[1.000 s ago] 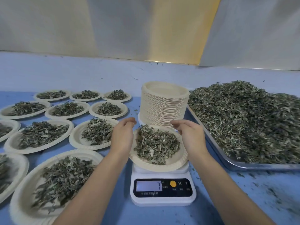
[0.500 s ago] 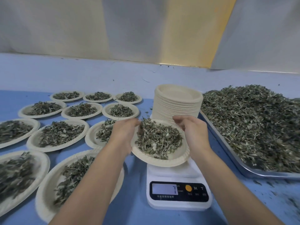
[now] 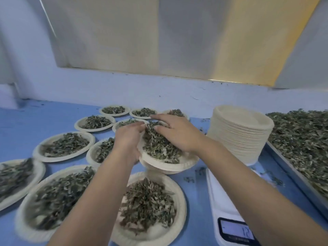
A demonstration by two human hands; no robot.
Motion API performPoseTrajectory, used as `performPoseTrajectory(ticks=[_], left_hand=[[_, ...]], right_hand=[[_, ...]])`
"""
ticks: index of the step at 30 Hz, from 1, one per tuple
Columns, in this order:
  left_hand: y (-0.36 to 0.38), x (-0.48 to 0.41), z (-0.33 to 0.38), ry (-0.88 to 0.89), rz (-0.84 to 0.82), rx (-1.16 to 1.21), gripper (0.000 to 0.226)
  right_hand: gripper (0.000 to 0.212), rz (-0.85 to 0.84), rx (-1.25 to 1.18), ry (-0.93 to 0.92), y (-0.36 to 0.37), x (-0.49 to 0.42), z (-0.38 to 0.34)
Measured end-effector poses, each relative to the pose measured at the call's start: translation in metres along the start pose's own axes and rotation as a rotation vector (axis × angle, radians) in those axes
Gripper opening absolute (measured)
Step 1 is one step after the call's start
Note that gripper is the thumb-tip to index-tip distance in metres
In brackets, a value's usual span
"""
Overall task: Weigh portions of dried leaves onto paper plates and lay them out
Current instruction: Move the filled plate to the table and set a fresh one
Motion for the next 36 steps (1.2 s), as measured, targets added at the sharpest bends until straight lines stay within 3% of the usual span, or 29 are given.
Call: performPoseTrajectory(ticks=[3,8,11,14,17,21,25,27,30,32,36], left_hand=[[-0.023,-0.017,0.013,0.036,0.077,0.073,0.020],[-0.056,-0.042,0.028,0.074,0.184,0.049,0.020],[-0.071,-0.061,0.027,0.075,0.246,0.041,0.026],[-0.084,-0.078,0.025,0.064,0.319,0.087,0.023],[-0.095,-0.097,0.027,0.057,0.411,0.125,0.021],[-0.107,-0.120,0.032,0.071,0.481,0.137,0.030],[-0.123,-0.136,0.042,0.065,0.431,0.073,0.013],[-0.135,-0.148,0.046,0.039,0.355,0.004,0.025],[-0.154,-0.161,0.048,0.008,0.305,-0.056,0.024],[-0.167,-0.171,0.050,-0.015,0.314,-0.114,0.023],[-0.196,-0.204,0.060,-0.045,0.416,-0.032,0.020]], right_hand=[[0.037,-0.026,0.108,-0.038,0.021,-0.020,-0.015],[0.041,-0.041,0.056,-0.103,0.047,-0.042,-0.032],[0.041,0.186,-0.083,-0.056,0.056,-0.056,-0.035],[0.043,0.399,-0.125,0.189,0.060,-0.070,-0.024],[0.043,0.293,-0.233,0.489,0.066,-0.082,-0.010],[0.014,0.050,-0.890,0.722,0.088,-0.095,-0.012],[0.006,0.147,-1.163,0.763,0.109,-0.122,-0.012],[0.003,0.186,-1.199,0.773,0.119,-0.138,-0.014],[0.013,0.202,-1.214,0.768,0.136,-0.162,-0.018],[0.024,0.189,-1.208,0.765,0.146,-0.176,-0.023],[0.016,0.130,-1.329,0.736,0.162,-0.203,-0.032]])
Point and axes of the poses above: each hand's wrist, its own x-axis away from the middle knuckle, its own y-axis out of the palm, z = x × y, the point moved 2 cm from there along -x, towards the middle knuckle, and after that the axes turned 5 degrees about -x, right-handed, at the moved point
